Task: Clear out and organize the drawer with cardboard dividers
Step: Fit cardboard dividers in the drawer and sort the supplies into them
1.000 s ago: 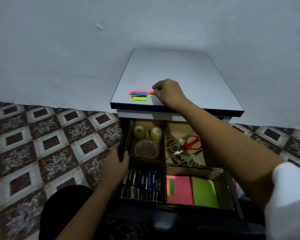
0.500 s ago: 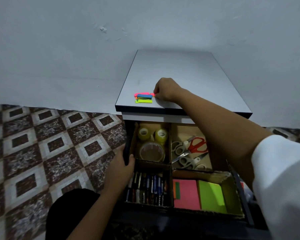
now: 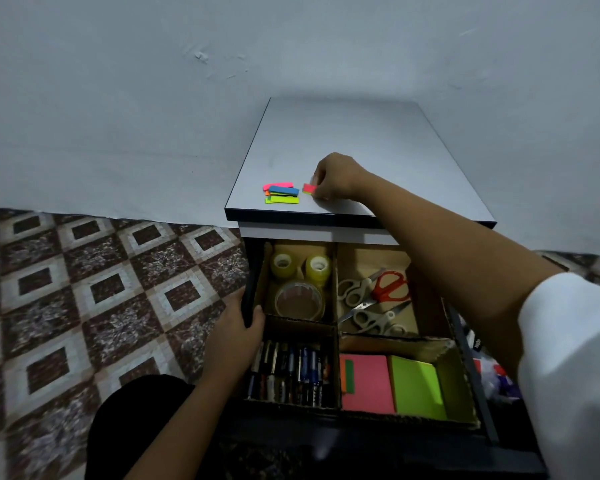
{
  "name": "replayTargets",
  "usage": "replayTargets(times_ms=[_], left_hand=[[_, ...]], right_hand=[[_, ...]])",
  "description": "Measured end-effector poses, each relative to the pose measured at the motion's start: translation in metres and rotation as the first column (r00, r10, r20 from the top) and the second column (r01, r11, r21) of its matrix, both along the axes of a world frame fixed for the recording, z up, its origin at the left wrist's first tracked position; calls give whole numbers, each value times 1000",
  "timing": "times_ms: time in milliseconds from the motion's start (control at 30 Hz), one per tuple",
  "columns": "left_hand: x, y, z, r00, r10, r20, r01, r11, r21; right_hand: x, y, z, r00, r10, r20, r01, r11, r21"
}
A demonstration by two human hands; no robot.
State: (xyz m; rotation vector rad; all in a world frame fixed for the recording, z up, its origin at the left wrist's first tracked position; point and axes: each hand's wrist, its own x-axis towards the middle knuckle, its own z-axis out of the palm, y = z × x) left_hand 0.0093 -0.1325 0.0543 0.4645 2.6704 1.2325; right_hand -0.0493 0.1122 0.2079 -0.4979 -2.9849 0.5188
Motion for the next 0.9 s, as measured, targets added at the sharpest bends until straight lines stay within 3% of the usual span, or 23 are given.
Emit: replayTargets(times_ms=[167, 300, 467, 600, 900], left_hand=[[0, 0, 0, 1000, 9, 7, -9, 1000, 0], [-1, 1, 0, 1000, 8, 23, -8, 1000, -9], [2, 2, 3, 1000, 2, 22, -1, 1000, -7], [2, 2, 2, 999, 2, 34, -2, 1000, -6], [4, 2, 3, 1000, 4, 26, -4, 1000, -10]], right_hand=[[31, -1, 4, 992, -88, -92, 52, 939, -339], [75, -7, 6, 976, -195, -94, 96, 780, -618], [135, -15, -16, 974, -224, -18, 117, 575, -810], [179, -30, -49, 970, -239, 46, 159, 479, -863], [223, -61, -133, 917, -308, 254, 387, 531, -754]])
